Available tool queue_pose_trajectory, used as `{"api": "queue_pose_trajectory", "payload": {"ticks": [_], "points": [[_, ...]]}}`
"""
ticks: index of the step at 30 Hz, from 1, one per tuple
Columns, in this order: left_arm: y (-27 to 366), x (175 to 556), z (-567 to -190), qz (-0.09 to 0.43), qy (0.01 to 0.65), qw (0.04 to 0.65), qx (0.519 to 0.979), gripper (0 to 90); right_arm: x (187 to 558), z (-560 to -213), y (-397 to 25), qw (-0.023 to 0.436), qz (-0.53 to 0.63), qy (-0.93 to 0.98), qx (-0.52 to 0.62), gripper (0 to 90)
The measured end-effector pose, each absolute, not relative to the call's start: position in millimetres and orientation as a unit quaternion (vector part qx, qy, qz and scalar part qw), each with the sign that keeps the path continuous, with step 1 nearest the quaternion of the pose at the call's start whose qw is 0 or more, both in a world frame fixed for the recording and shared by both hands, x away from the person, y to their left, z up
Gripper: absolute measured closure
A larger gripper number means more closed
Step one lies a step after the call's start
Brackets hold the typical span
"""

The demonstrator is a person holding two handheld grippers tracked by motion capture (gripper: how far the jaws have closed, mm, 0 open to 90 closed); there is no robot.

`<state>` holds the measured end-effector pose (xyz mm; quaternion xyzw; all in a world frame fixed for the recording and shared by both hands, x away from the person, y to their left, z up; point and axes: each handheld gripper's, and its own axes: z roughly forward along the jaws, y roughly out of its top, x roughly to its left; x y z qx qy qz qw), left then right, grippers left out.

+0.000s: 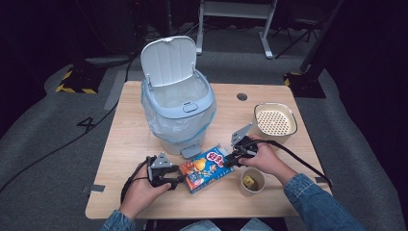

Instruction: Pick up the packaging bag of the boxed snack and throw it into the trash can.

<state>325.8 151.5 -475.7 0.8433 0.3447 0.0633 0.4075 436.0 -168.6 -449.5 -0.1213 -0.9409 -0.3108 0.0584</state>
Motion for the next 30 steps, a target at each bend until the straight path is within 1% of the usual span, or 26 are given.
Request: {"api": "queue_pose_trajectory", "payload": {"ticks": [4, 11, 14, 17, 20, 30], "points": [[152.9, 325.4, -475.5, 0.066, 0.342, 0.400, 0.848, 49.6, 436.9, -439.5, -172.8, 0.075, -0.340, -0.930, -0.121, 84.9], [152.9, 325.4, -476.6, 0.072, 0.344, 0.394, 0.849, 49.6, 431.2, -424.8, -176.5, 0.116, -0.385, -0.908, -0.121, 90.0], [152.7, 325.4, -477.0, 0.074, 0.345, 0.399, 0.846, 47.9, 428.4, -419.9, -178.4, 0.123, -0.391, -0.904, -0.120, 90.0], [153.8, 324.4, -475.8, 0.074, 0.346, 0.408, 0.842, 45.6, 425.3, -413.3, -182.6, 0.118, -0.400, -0.901, -0.121, 90.0], [154.8, 323.5, -475.7, 0.075, 0.346, 0.407, 0.842, 45.2, 421.4, -405.7, -187.3, 0.114, -0.412, -0.896, -0.122, 90.0], [158.1, 322.7, -478.1, 0.084, 0.342, 0.409, 0.842, 42.7, 403.2, -372.0, -215.1, 0.064, -0.440, -0.888, -0.120, 90.0]]}}
